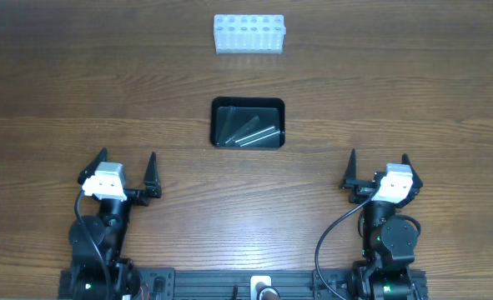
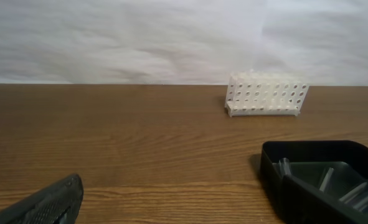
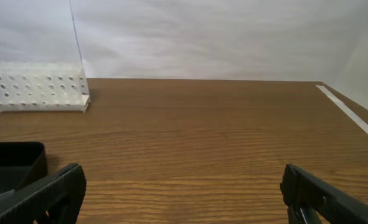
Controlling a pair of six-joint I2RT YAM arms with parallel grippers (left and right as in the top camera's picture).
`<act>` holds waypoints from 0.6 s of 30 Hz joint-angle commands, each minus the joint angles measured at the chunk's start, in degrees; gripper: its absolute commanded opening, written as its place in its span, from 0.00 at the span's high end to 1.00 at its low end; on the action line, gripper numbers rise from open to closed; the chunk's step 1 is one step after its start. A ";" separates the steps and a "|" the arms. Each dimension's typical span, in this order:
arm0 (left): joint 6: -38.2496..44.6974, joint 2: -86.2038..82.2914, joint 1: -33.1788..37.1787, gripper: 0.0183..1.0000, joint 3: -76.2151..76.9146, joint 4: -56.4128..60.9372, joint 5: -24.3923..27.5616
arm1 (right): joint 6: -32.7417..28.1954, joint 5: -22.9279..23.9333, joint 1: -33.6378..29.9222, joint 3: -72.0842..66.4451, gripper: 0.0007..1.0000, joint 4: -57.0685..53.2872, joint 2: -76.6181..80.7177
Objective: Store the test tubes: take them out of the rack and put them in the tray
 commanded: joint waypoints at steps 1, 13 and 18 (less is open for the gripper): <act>1.03 -0.50 0.35 0.00 -0.28 -0.13 0.17 | 0.52 1.38 -0.42 -0.55 0.01 0.28 -0.59; 1.03 -0.50 0.35 0.00 -0.28 -0.15 0.17 | 0.55 1.16 -0.42 -0.55 0.01 0.22 -0.22; 1.03 -0.50 0.35 0.00 -0.28 -0.13 0.17 | 0.55 1.16 -0.42 -0.55 0.01 0.22 -0.22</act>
